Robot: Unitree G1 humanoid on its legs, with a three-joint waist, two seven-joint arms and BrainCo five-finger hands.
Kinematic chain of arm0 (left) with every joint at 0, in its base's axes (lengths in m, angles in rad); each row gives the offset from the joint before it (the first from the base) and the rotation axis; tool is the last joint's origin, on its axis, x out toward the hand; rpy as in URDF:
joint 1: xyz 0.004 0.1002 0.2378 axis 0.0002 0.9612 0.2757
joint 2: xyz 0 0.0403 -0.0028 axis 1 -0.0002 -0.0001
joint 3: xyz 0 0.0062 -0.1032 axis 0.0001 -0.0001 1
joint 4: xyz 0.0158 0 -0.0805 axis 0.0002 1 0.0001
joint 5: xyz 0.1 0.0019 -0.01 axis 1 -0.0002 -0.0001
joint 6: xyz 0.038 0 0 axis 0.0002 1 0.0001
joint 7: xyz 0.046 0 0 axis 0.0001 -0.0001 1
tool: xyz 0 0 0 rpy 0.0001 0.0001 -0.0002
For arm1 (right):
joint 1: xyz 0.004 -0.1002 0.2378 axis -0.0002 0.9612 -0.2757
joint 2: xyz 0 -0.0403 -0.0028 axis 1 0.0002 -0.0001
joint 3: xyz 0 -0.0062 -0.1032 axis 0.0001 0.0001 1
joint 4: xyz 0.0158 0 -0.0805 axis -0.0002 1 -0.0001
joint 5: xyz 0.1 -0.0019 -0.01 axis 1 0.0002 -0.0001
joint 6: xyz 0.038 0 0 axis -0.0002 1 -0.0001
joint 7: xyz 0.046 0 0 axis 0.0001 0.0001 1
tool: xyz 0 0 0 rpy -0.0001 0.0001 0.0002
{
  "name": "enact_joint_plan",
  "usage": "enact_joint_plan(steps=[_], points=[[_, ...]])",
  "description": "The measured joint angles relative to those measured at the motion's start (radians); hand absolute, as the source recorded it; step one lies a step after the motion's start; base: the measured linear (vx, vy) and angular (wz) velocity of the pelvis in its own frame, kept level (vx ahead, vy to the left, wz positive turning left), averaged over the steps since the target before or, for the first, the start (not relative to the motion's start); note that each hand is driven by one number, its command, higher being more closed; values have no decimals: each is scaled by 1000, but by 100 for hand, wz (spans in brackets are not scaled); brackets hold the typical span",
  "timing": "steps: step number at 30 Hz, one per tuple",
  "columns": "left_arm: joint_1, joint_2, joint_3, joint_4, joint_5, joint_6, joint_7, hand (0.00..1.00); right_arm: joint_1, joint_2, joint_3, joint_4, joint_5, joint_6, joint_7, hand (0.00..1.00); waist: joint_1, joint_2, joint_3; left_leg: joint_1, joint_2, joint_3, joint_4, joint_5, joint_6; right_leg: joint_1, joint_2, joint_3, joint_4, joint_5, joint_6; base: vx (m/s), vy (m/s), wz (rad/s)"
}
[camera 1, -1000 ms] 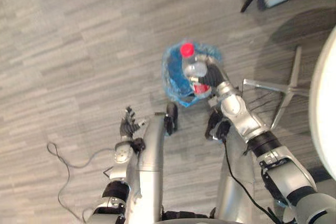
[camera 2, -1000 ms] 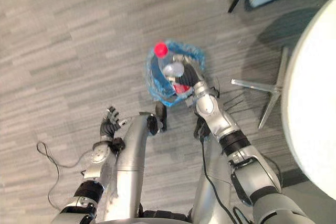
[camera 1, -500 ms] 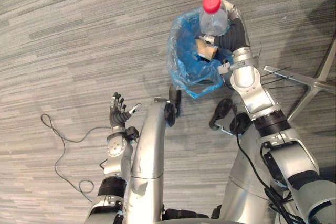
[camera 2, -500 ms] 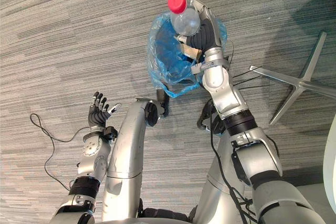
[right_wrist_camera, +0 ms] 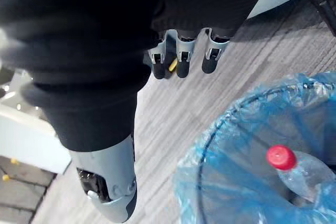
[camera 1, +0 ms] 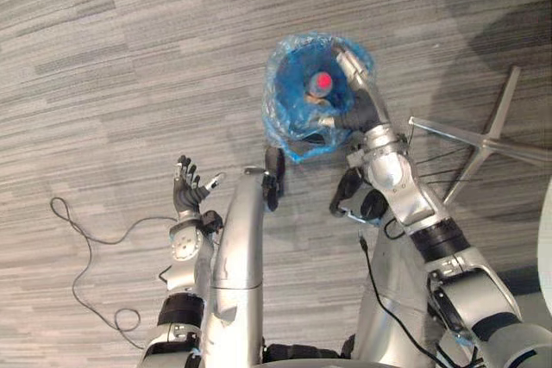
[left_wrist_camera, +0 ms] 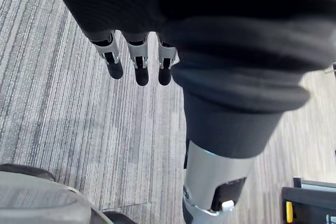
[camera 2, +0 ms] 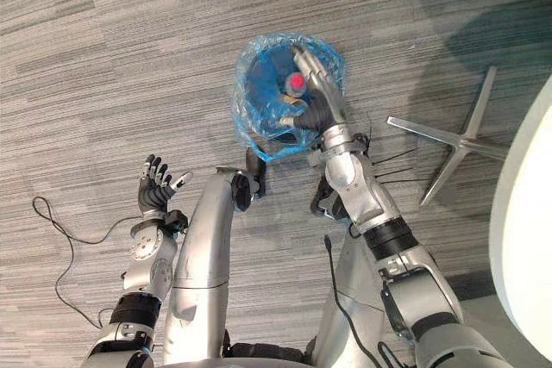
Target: Gather rubbish on tea table into small bin, then transfer packed bag to large trash can.
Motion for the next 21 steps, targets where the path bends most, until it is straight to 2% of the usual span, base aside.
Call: enact_joint_plan(steps=[4,8,9,13,15,21], points=[[-2,2,0,-1,0,-8,0,0,-44,11,73,152,-73,4,22,0,-8,0,0,-9,-4,-9,-11,3,-5,-3,-2,-12,-8,-1,0,-24,2,5],[-5,10,-5,-11,0,-18,-1,0,-101,21,86,282,-108,21,34,0,-5,0,0,-46,-15,-25,-27,17,-24,-34,-5,-22,-10,-1,0,-41,-2,13],[-4,14,-5,-5,-1,-19,0,0,-124,28,104,333,-109,30,41,100,-5,0,0,-60,-17,-28,-27,21,-26,-50,-5,-21,-5,-1,-1,-51,-7,13],[-7,22,-15,13,0,-15,0,0,-182,40,114,445,-110,60,55,100,-2,0,0,-103,-28,-46,-27,36,-37,-88,-6,-20,14,-10,-6,-51,-11,18],[-18,19,-18,24,0,-8,0,0,-192,43,113,486,-110,71,61,100,15,0,0,-108,-29,-51,-27,40,-43,-96,-5,-20,25,-15,-11,-50,-18,10],[-24,20,-21,26,1,-7,-1,0,-210,59,98,474,-67,77,57,100,18,0,0,-112,-21,-55,-33,45,-52,-103,-2,-26,30,-17,-11,-66,-7,3]])
